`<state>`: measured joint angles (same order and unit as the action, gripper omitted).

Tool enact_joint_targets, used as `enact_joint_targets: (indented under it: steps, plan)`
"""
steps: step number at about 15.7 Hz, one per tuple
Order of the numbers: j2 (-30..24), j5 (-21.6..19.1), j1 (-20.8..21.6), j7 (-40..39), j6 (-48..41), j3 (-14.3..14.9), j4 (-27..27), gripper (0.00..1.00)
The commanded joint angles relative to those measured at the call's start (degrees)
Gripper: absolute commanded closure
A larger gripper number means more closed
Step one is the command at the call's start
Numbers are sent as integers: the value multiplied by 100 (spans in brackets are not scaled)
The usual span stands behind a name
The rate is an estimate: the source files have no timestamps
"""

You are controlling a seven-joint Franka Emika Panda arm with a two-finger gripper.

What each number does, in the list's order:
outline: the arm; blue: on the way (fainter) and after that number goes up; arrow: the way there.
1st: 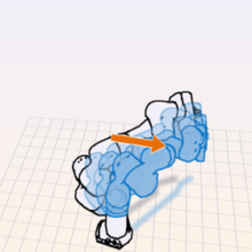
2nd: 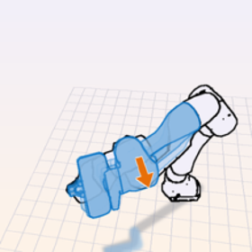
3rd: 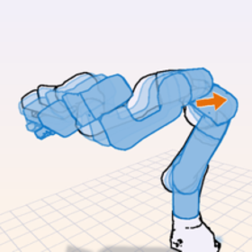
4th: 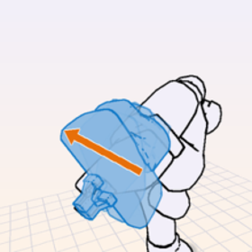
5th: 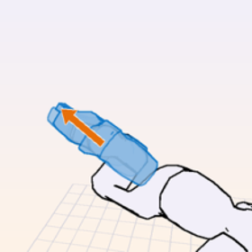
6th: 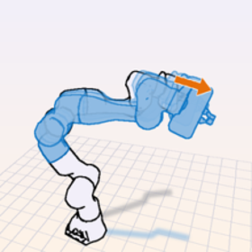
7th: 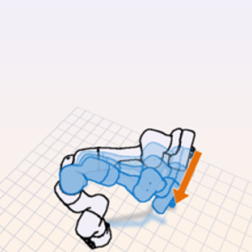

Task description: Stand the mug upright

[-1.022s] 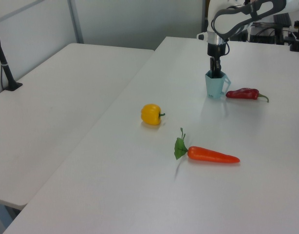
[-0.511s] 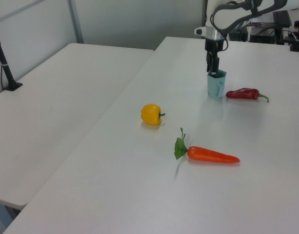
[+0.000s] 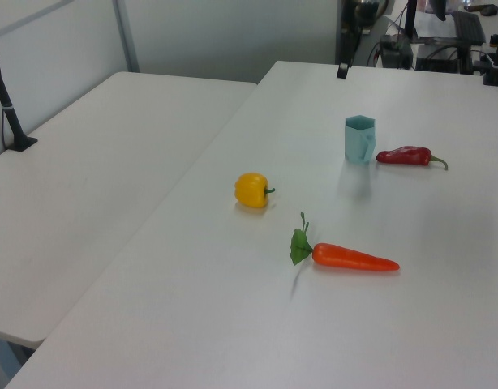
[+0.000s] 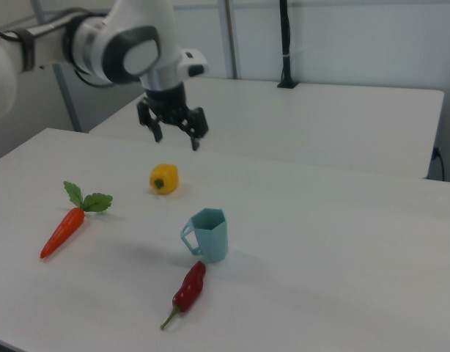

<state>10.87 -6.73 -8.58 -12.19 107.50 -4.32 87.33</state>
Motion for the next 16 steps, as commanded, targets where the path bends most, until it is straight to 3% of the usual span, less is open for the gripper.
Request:
enact_joint_targets:
  steps: [1,6,8,10,14,16]
  plan:
    - [-646,-65,-47,1461,-386,-428,144,0]
    - [-1209,22,-30,2482,-1492,-920,152,0]
    - [-1412,66,40,2608,-1819,-931,213,0]
    - [-1465,66,145,2398,-1768,-765,363,0]
    - [-1474,14,848,1247,-1102,140,565,0]
    - [-1474,-4,980,1131,-732,308,740,0]
